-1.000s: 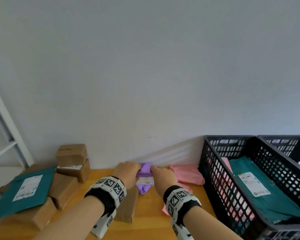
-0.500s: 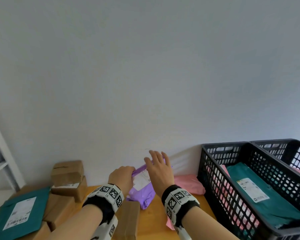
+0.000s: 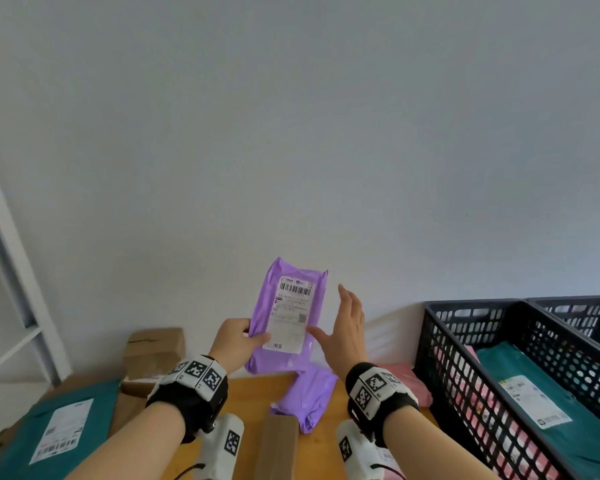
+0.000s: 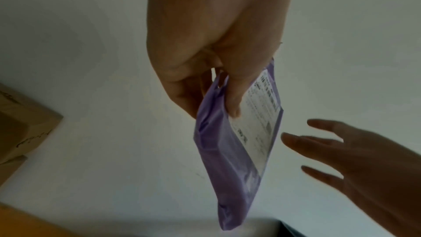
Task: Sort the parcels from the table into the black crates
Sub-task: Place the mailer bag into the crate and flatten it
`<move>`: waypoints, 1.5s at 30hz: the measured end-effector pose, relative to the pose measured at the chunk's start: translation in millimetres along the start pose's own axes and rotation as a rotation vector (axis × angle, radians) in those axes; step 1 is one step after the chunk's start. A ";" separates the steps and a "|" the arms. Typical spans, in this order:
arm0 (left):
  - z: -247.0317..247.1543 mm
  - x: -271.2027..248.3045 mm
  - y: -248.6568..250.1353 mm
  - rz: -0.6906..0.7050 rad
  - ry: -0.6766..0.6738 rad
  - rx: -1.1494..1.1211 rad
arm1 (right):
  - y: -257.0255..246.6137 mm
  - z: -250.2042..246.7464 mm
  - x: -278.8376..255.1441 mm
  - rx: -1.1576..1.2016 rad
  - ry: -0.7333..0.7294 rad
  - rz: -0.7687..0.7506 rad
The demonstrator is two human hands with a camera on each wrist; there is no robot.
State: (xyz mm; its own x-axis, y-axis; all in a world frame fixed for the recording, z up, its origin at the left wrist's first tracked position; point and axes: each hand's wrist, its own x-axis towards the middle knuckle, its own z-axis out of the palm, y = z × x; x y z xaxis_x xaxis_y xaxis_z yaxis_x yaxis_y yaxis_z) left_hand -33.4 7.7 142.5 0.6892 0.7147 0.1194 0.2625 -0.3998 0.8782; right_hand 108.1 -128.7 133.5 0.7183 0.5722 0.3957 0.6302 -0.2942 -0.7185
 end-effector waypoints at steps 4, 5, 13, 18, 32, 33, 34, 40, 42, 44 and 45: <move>-17.1 -2.0 10.8 0.034 0.040 -0.136 | -11.7 1.6 13.3 0.310 -0.111 0.049; -22.1 -2.1 12.8 0.039 0.048 -0.159 | -17.1 2.4 15.6 0.389 -0.156 0.056; -54.5 -1.1 14.1 0.048 0.074 -0.233 | -35.5 8.9 31.6 0.590 -0.244 0.032; -65.4 -0.8 16.9 0.063 0.115 -0.275 | -42.7 12.8 29.5 0.591 -0.260 0.007; -86.2 -1.9 31.4 0.134 0.129 -0.357 | -78.1 2.4 27.5 0.537 -0.135 -0.073; -88.2 -2.7 30.6 0.136 0.124 -0.359 | -79.8 3.1 26.0 0.536 -0.130 -0.072; -90.2 -3.2 29.3 0.139 0.118 -0.360 | -81.4 4.4 24.3 0.536 -0.125 -0.072; -95.3 -6.0 11.3 0.117 0.086 -0.390 | -84.9 15.4 4.5 0.528 -0.087 -0.027; -91.4 -6.3 5.5 0.109 0.057 -0.397 | -81.1 17.1 -7.0 0.527 -0.054 0.010; -81.6 -6.8 1.5 0.106 0.014 -0.400 | -74.7 15.7 -19.9 0.514 -0.006 0.052; -75.0 -6.9 0.4 0.104 -0.010 -0.398 | -70.9 13.5 -26.2 0.501 0.023 0.071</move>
State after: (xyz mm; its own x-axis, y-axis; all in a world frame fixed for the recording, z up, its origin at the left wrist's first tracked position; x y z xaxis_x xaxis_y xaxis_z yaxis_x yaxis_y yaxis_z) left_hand -88.7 45.6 176.7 0.7055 0.6756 0.2140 -0.0895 -0.2146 0.9726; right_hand 40.6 -112.4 166.3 0.7642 0.5454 0.3442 0.3649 0.0745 -0.9281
